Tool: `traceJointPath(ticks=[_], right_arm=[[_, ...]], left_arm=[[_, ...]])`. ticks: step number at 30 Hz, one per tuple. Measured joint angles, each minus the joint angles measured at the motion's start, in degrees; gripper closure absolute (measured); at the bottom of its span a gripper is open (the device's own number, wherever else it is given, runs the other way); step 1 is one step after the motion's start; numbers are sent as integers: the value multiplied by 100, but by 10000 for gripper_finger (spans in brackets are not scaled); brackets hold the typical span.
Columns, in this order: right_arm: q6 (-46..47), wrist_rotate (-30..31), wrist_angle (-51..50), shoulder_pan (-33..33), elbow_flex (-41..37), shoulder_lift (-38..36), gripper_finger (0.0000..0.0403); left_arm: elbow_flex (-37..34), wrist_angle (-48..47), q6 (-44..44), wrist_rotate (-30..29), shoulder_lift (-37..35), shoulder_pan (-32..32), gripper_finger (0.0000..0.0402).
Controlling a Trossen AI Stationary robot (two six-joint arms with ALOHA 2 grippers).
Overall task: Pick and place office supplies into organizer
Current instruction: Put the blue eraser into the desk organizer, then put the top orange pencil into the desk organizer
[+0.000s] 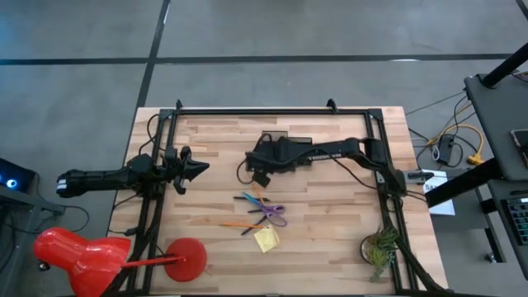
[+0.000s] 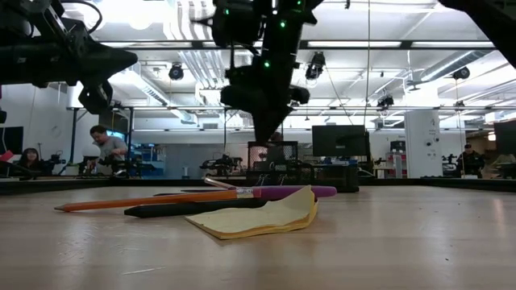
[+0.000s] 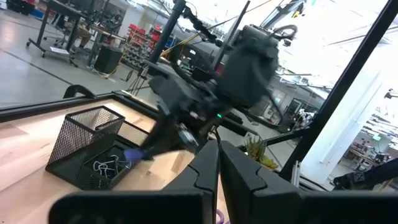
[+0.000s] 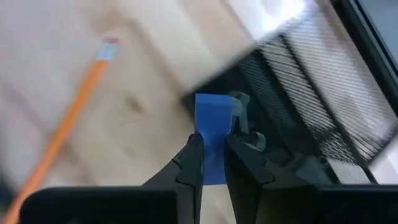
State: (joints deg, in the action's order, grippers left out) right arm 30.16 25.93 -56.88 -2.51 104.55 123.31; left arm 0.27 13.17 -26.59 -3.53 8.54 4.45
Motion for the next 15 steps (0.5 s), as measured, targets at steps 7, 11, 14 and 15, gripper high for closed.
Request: traceJointPath(ticks=[7, 11, 14, 15], right_arm=[[-122, -954, -124, -716, 1, 26, 358], [-811, -1927, -39, -1072, -129, 55, 358], [-1300, -1975, -38, -1158, -184, 55, 358], [-1424, -1976, -26, -1160, -184, 55, 356]], left_arm=[[0, 2, 0, 0, 0, -2, 402], [0, 7, 0, 0, 5, 0, 402], [0, 7, 0, 0, -2, 0, 402], [0, 4, 0, 0, -4, 0, 402]])
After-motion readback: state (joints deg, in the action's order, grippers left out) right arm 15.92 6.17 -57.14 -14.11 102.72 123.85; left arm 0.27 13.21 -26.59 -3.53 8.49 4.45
